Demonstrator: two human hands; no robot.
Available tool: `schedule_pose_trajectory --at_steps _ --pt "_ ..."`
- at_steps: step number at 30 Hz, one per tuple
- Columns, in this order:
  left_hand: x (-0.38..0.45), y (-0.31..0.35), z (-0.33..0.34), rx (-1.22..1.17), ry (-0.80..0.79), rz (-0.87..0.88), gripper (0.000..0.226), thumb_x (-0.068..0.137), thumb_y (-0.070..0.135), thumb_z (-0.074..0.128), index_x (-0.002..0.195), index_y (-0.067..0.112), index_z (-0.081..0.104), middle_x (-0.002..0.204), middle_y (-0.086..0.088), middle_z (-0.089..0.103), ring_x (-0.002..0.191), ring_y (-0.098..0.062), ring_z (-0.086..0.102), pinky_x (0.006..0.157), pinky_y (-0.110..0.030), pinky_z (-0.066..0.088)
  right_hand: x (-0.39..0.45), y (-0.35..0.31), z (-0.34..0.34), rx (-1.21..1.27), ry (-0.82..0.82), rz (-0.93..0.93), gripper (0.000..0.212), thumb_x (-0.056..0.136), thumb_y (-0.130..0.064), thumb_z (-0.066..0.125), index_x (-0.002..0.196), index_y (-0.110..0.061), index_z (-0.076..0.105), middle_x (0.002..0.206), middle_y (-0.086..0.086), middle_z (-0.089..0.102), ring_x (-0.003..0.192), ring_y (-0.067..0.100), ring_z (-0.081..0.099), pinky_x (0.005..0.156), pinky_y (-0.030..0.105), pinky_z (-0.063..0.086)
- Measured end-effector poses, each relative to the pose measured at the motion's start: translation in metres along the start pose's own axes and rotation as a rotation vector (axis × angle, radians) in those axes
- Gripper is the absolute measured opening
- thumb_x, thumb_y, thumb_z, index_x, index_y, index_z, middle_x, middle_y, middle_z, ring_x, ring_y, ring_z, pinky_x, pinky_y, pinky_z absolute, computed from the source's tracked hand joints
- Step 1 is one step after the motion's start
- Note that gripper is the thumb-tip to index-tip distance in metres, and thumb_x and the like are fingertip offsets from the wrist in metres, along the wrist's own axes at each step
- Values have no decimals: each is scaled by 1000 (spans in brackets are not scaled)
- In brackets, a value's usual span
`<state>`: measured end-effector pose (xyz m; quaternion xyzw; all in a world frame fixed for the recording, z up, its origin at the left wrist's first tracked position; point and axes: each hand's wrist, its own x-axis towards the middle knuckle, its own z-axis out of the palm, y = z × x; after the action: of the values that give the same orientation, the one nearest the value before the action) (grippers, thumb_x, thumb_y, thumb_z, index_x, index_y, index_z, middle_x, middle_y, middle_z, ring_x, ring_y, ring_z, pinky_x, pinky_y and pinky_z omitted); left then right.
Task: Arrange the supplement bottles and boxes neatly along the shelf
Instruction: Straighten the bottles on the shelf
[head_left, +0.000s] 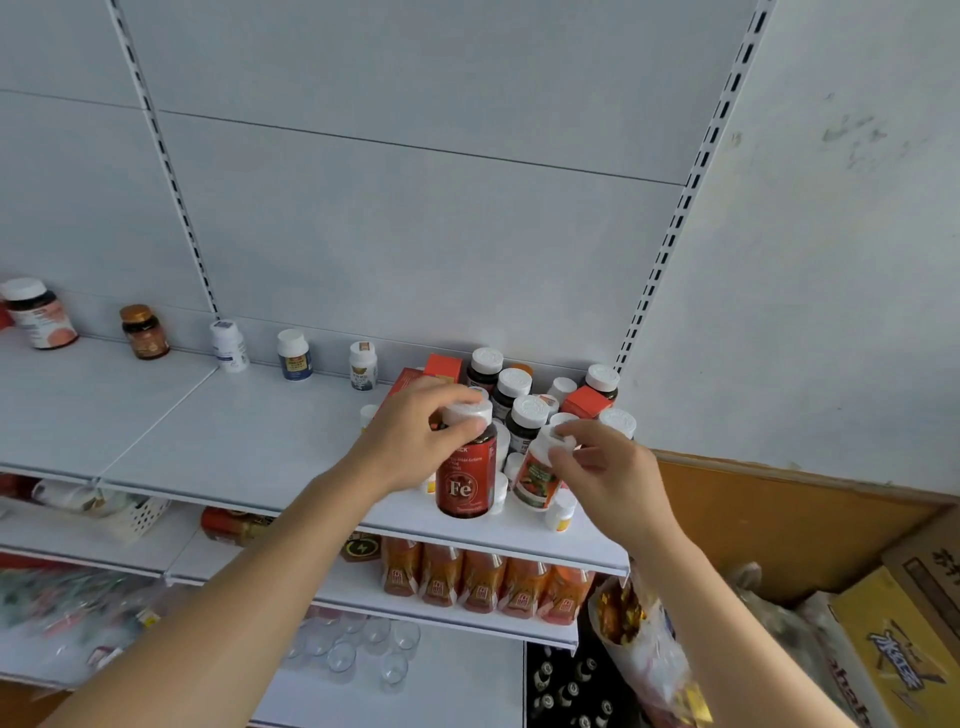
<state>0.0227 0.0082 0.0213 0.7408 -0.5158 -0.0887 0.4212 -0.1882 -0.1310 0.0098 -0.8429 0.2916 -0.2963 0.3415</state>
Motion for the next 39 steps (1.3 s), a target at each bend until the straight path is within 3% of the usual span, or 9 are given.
schedule_pose_trajectory --at_steps 6,9,14,20,24,28,34,37,39 --pt "-11 18 -14 -196 -32 -63 32 81 60 61 111 50 66 119 19 63 107 -2 60 92 -37 54 1 -32 -13 244 -113 -5 17 93 -27 65 105 -38 67 91 -11 73 84 5 68 66 19 49" --pt "-22 21 -21 -247 16 -100 40 79 66 64 114 44 67 117 18 66 106 -3 62 89 -37 56 0 -45 -6 288 -156 -33 19 94 -26 63 107 -38 68 95 -11 73 89 6 68 74 26 56" --pt "-46 17 -41 -283 110 -199 42 75 60 64 112 40 68 112 16 67 103 -5 64 84 -30 57 0 -59 22 323 -202 -82 20 93 -27 65 110 -37 70 97 -8 72 89 10 69 79 35 57" --pt "-68 1 -80 -313 209 -226 36 81 54 68 113 37 69 111 12 70 102 -8 66 87 -40 58 1 -95 58 348 -222 -112 18 94 -27 65 107 -38 71 96 -12 73 90 7 67 82 33 57" --pt "-86 -16 -118 -332 269 -219 34 80 54 69 110 39 70 108 13 71 101 -7 66 89 -41 57 2 -130 89 342 -238 -136 18 93 -33 65 109 -37 70 99 -8 73 93 10 68 85 40 57" --pt "-107 -42 -168 -316 288 -212 37 79 55 66 112 38 70 110 13 70 101 -5 66 87 -38 58 -1 -173 132 339 -230 -141 16 91 -32 68 104 -39 71 91 -8 74 86 8 69 76 35 57" --pt "-144 -94 -255 -248 331 -220 29 83 49 69 110 38 69 107 23 68 96 9 61 75 -14 51 -6 -241 218 342 -260 -174 19 89 -36 69 108 -37 71 95 -11 74 90 6 70 82 37 59" --pt "-162 -123 -291 -232 358 -245 33 77 57 66 107 42 68 104 26 67 95 9 60 73 -12 50 -4 -272 257 322 -309 -184 18 89 -36 70 106 -39 71 96 -13 73 91 3 68 80 26 57" --pt "-169 -143 -315 -216 380 -262 41 73 63 64 107 42 68 107 25 67 98 6 61 79 -20 52 3 -291 284 304 -331 -195 17 89 -35 70 106 -39 71 98 -15 73 91 1 68 77 20 55"
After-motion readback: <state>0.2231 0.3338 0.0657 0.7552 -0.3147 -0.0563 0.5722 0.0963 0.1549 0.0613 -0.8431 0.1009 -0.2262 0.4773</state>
